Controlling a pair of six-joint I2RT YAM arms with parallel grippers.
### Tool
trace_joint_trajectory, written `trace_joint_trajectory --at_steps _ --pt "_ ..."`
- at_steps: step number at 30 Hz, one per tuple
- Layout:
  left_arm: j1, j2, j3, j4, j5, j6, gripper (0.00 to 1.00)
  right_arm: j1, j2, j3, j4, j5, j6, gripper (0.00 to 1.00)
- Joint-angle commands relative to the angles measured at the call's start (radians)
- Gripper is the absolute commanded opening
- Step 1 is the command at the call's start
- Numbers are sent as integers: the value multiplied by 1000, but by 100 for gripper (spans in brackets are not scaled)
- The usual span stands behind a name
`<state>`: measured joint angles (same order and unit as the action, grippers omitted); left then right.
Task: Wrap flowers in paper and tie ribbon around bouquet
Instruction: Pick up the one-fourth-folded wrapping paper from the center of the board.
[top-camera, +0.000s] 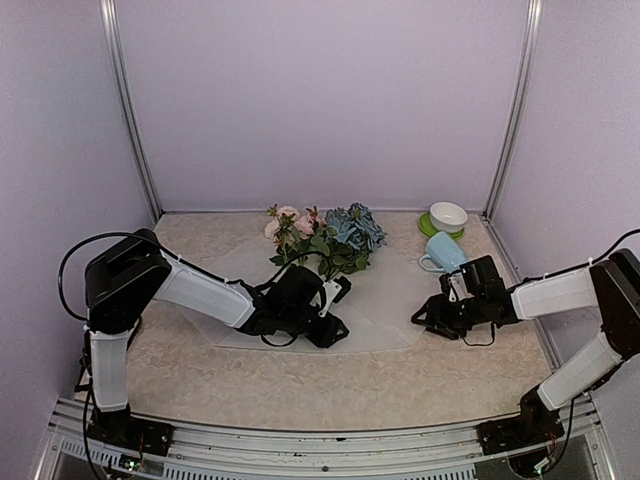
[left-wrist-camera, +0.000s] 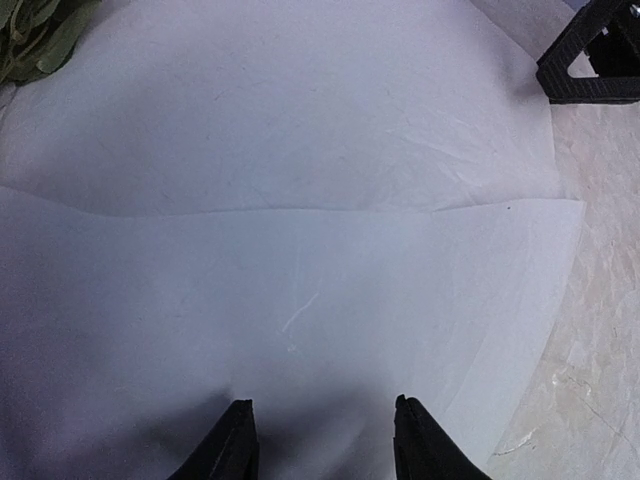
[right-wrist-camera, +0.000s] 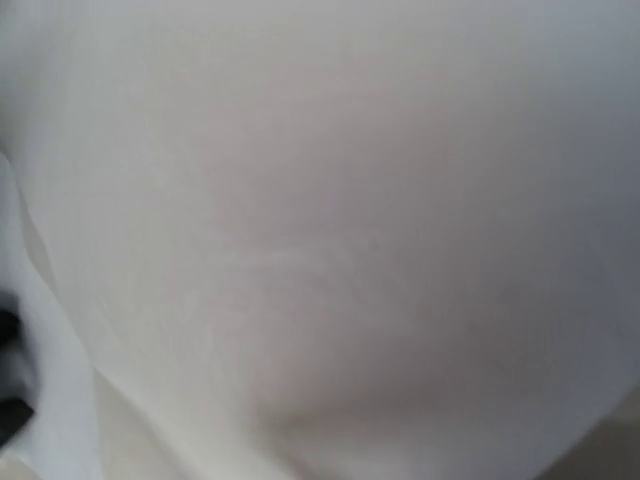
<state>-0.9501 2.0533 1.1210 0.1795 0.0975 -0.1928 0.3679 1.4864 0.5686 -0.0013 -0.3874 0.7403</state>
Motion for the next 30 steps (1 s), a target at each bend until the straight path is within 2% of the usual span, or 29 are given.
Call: trace_joint_trajectory --at_steps 1,7,12,16,20,26,28,30 --pt "4 67 -49 -172 6 -13 46 -9 -37 -108 143 51 163 54" --pt "2 58 -47 -179 0 -14 46 -9 -4 -135 279 33 264 55" --pt "2 51 -45 -182 -4 -12 46 -9 -21 -247 471 24 430 56" --pt "2 58 -36 -187 -3 -11 46 -9 -8 -248 532 22 442 53" --pt "2 58 -37 -185 -7 -13 46 -9 4 -237 558 14 445 39" --pt "2 51 -38 -174 -12 -15 46 -8 10 -192 456 72 346 6" --pt "2 39 -39 -167 -18 -14 46 -9 -7 -183 415 97 320 0" --pt "5 23 -44 -157 -27 -13 46 -5 -34 -179 381 122 300 0"
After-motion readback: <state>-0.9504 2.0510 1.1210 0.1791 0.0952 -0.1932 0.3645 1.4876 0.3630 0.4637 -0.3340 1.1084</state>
